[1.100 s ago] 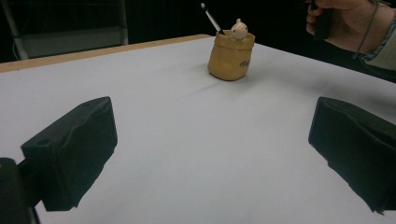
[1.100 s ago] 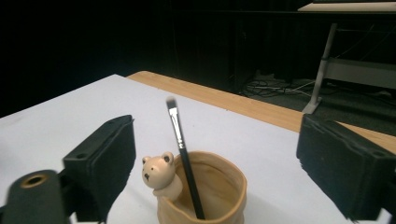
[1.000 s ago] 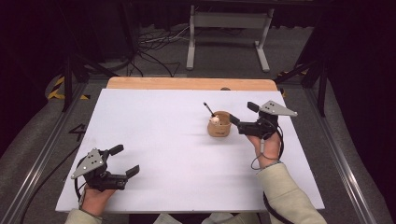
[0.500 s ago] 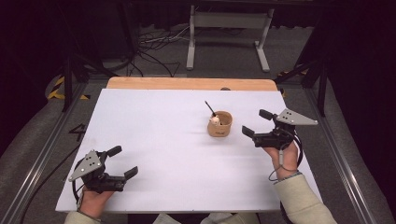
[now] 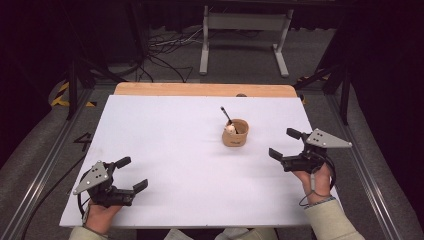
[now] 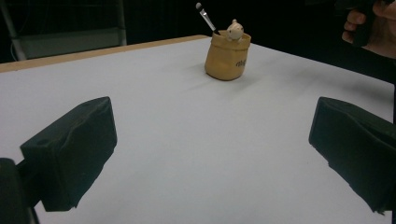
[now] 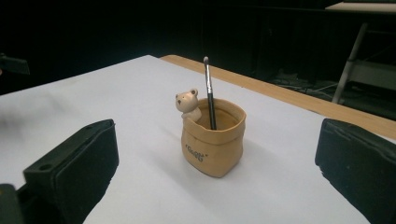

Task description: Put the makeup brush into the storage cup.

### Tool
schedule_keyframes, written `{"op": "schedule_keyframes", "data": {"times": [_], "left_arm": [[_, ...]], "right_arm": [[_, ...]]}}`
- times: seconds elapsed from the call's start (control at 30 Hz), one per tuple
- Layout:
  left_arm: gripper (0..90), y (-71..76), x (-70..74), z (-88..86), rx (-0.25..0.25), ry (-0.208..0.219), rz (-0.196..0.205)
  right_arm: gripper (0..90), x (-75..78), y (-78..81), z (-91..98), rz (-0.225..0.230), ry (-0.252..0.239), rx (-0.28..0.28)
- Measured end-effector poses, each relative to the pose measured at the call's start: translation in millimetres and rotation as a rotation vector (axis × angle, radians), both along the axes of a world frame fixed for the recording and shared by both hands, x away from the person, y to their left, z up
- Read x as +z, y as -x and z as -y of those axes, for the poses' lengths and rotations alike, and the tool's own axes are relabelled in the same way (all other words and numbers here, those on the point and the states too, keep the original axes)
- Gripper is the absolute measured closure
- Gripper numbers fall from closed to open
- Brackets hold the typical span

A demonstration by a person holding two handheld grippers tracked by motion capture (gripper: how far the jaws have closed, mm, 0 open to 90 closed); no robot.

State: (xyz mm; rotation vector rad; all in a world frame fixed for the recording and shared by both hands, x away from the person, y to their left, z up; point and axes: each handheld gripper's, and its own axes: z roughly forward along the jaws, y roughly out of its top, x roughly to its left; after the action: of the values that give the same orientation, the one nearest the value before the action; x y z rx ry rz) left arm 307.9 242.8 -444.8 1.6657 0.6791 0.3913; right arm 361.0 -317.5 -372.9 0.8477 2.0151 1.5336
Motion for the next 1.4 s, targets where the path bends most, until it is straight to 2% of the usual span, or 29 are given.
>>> {"op": "schedule_keyframes", "data": {"times": [0.13,0.3,0.47,0.6,0.93,1.1,1.2,1.33,1.4], "left_arm": [[1.5,0.3,0.3,0.0,-0.007,0.004,-0.002],[1.4,-0.1,0.3,-0.4,-0.009,0.01,0.004],[1.4,-0.2,0.1,-0.5,-0.009,0.016,-0.003],[1.4,-0.1,0.6,-0.7,-0.008,0.016,0.004],[1.2,-0.7,-1.7,-1.4,-0.024,0.054,-0.01],[1.2,-1.2,-2.6,-2.8,-0.025,0.062,-0.012],[1.2,-1.9,-4.0,-2.9,-0.023,0.069,-0.015],[1.1,-3.6,-7.3,-4.0,-0.013,0.074,-0.026],[1.1,-3.4,-7.1,-4.8,-0.009,0.078,-0.018]], "right_arm": [[0.0,-6.4,6.6,0.7,0.036,0.026,0.022],[0.0,-16.6,11.4,-0.4,0.044,0.028,0.036],[0.0,-25.9,16.8,-4.7,0.085,0.064,0.043],[0.0,-33.3,19.6,-6.8,0.098,0.068,0.043],[0.0,-51.7,21.2,-7.0,0.085,0.049,0.034],[0.0,-60.5,18.4,-6.9,0.05,0.035,0.04],[0.0,-62.4,17.8,-6.7,0.042,0.034,0.034],[0.0,-62.7,17.1,-3.1,0.034,0.006,0.028],[0.0,-62.8,17.1,-2.4,0.032,0.003,0.023]]}}
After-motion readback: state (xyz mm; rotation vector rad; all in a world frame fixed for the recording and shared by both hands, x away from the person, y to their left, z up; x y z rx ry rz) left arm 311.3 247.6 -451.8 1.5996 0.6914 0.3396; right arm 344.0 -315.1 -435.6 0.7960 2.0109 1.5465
